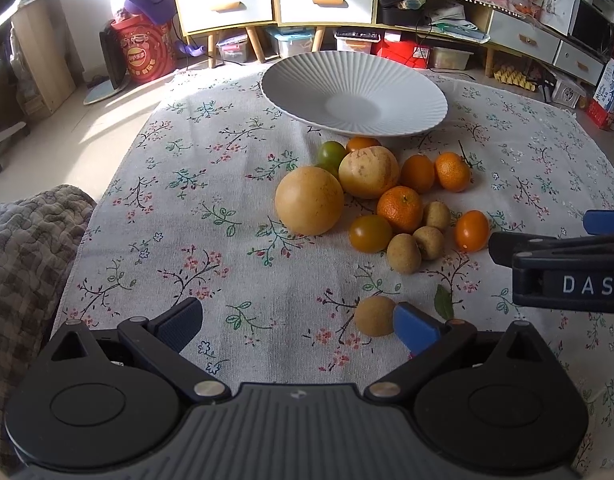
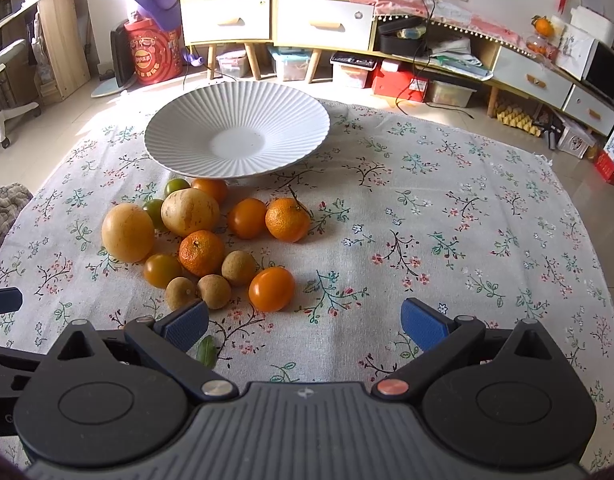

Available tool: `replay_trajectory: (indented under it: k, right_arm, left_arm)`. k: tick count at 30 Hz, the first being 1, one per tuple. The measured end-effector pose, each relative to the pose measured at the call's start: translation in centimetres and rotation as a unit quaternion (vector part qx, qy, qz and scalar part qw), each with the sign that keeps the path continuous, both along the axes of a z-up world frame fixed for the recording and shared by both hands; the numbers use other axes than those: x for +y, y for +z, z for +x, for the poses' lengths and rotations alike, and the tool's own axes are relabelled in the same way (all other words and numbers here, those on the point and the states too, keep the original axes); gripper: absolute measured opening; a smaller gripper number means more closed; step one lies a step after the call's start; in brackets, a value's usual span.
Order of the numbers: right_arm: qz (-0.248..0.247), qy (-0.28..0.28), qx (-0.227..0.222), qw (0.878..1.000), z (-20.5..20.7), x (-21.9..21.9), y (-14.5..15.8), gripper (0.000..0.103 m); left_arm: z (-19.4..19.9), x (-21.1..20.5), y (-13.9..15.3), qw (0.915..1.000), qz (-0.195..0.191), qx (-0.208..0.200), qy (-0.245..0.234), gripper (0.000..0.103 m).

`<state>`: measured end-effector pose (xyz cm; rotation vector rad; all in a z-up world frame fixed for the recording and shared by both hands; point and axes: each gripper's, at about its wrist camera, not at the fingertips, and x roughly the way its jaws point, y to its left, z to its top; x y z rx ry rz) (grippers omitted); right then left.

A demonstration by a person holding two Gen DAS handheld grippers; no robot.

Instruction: Organize fruits

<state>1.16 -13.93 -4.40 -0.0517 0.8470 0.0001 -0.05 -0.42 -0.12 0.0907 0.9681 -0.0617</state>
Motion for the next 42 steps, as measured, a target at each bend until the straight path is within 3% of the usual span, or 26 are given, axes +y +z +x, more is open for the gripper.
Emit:
replay_trajectory:
  k: [34, 38, 42]
  right_arm:
    - [0.011, 0.007, 0.005, 1.0, 0.0, 0.0, 0.1, 0.103]
    - [0.017, 0.007, 0.006, 1.0, 0.3, 0.0, 0.3, 0.103]
    - [0.031, 0.018, 0.011, 0.999, 1.0, 0.2, 0.7, 0.102]
  left_arm:
    - [0.1, 0.5, 0.2, 1.0, -0.005, -0.004, 0.002, 0.093]
    - [0.3, 1.0, 0.4, 0.9998, 0.004, -0.016, 0.008, 0.093]
    - [0.6, 1.0, 1.3, 0.9991, 0.022, -0.034, -0.017, 0.093]
